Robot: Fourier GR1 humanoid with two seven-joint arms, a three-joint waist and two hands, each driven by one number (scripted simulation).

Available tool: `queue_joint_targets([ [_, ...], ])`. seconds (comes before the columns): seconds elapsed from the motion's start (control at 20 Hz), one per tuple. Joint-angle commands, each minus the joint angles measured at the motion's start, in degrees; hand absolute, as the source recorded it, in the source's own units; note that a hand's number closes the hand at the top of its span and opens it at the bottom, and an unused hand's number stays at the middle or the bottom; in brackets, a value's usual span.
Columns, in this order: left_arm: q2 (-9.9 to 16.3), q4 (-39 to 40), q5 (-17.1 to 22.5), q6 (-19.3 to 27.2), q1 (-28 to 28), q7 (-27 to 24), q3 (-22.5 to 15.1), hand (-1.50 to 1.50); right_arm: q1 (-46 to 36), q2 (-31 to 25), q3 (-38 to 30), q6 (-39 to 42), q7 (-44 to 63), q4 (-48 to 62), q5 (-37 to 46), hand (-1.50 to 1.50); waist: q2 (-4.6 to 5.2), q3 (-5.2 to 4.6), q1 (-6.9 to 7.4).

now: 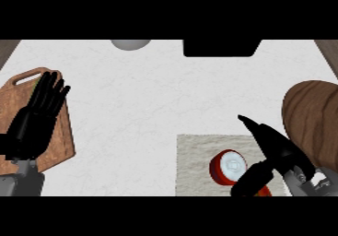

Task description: Pick the can from the placemat and place it in the bowl

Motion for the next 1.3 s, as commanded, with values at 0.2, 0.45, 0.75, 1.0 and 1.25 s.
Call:
queue_joint_targets([
  [0.2, -0.15, 1.54, -1.14, -0.88, -0.14, -1.31, 0.52, 0.00, 1.45, 5.41, 1.79, -1.57, 7.99, 5.36, 4.77, -1.50, 0.25, 0.03, 0.35],
  [0.45, -0.32, 1.95, -0.26, -2.45, -0.31, -1.82, 1.28, 0.00, 0.97, 6.40, -0.11, 1.03, 5.02, 9.41, 4.63, -1.50, 0.27, 0.05, 0.44],
  [0.75, -0.94, -2.49, -0.83, -1.48, 1.98, 1.29, -0.01, 0.00, 0.88, 9.14, 1.09, 1.48, 7.21, 10.93, 5.91, -1.50, 0.12, 0.05, 0.71],
  [1.0, 0.13, -0.55, -0.13, -1.38, -2.18, 2.53, 2.14, 0.00, 0.14, 8.38, 4.06, 5.84, 1.29, 13.30, 8.09, 1.50, 0.23, 0.06, 0.54],
  [1.25, 0.44, 2.09, 0.08, -2.51, -2.46, 1.60, 3.34, 0.00, -1.11, 5.62, 3.60, 9.52, -0.51, 12.82, 7.68, 1.50, 0.24, 0.04, 0.29],
])
